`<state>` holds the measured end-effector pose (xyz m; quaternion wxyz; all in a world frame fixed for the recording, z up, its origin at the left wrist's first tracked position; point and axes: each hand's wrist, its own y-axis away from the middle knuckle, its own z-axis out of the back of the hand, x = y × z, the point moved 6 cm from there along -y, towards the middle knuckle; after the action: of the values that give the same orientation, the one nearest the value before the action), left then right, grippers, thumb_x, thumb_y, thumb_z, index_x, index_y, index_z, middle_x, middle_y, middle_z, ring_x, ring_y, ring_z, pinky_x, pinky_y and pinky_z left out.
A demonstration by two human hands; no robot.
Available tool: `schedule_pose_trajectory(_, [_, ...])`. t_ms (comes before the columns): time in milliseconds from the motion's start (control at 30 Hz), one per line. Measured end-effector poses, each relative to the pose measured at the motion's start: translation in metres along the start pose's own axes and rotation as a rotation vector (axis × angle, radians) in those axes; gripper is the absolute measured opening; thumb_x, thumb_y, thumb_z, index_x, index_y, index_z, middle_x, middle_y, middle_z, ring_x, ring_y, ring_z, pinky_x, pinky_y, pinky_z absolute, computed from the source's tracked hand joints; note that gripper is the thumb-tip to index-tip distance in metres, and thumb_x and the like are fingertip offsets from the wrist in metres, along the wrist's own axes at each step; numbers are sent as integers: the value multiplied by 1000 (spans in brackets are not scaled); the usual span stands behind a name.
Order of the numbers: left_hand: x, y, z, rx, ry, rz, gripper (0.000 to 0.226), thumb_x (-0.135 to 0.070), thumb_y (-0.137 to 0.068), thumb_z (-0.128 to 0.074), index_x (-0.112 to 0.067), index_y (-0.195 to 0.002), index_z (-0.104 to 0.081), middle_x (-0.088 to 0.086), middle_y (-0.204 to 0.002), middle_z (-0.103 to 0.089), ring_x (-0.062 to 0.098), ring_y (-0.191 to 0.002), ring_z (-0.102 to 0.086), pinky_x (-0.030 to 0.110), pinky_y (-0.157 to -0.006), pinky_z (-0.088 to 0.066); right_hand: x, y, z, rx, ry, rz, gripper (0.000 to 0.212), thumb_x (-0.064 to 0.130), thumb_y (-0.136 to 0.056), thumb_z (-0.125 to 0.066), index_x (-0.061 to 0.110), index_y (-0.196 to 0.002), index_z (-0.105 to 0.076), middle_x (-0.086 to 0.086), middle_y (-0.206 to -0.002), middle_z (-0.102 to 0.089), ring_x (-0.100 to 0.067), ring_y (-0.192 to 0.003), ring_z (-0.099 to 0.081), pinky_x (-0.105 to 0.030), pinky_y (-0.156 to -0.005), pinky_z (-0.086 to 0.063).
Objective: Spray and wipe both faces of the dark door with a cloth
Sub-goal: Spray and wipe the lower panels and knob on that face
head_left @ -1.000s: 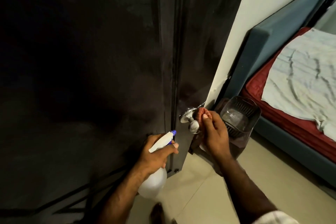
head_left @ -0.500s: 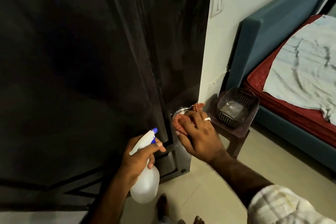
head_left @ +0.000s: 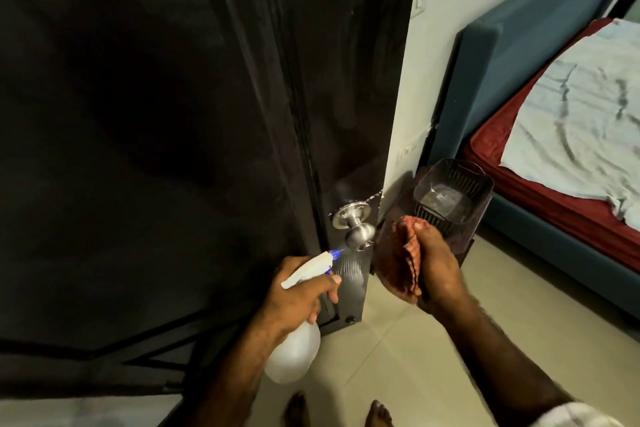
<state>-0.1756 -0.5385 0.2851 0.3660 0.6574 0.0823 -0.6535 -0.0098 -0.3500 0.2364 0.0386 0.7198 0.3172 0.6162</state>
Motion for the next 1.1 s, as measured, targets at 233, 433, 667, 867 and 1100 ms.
schedule_pose_trajectory(233, [9, -8, 20, -65, 93, 10, 21, -5, -92, -77, -4, -109, -65, 20, -82, -76, 18, -42, -44, 29, -48, -38, 40, 26, -63, 155, 559, 681, 26, 44, -108, -61, 32, -131, -63, 5, -117, -63, -12, -101, -67, -39, -81, -63])
schedule_pose_trajectory(433, [9, -13, 39, -41, 76, -1, 24, -9, -91, -80, 1, -107, -65, 18, -79, -76, 18, -41, -44, 28, -45, -38, 35, 40, -92, 140, 1063, 1038, 42, 47, -108, -56, 22, -140, -65, -3, -133, -51, -15, -117, -53, -28, -94, -47])
schedule_pose_trajectory(667, [-3, -21, 36, -50, 151, -75, 47, -25, -72, -77, 13, -93, -59, 19, -64, -61, 15, -43, -46, 25, -43, -37, 18, 6, -64, 38, 186, 310, 45, 69, -100, -55, 27, -109, -71, -15, -109, -72, -46, -104, -66, -69, -95, -56])
schedule_pose_trajectory(867, [1, -23, 35, -102, 93, -142, 30, -25, -75, -74, 4, -79, -66, 15, -62, -64, 17, -45, -51, 24, -43, -39, 10, 29, -69, -82, 272, 437, 40, 67, -101, -48, 38, -122, -65, -4, -112, -71, -35, -103, -71, -66, -85, -61])
schedule_pose_trajectory(1100, [1, -27, 39, -114, 161, -68, 47, -22, -71, -74, 17, -94, -60, 13, -60, -61, 14, -41, -49, 24, -42, -37, 26, 49, -101, 60, 1186, 1084, 39, 44, -108, -54, 20, -133, -71, -11, -140, -52, -31, -126, -50, -41, -99, -46])
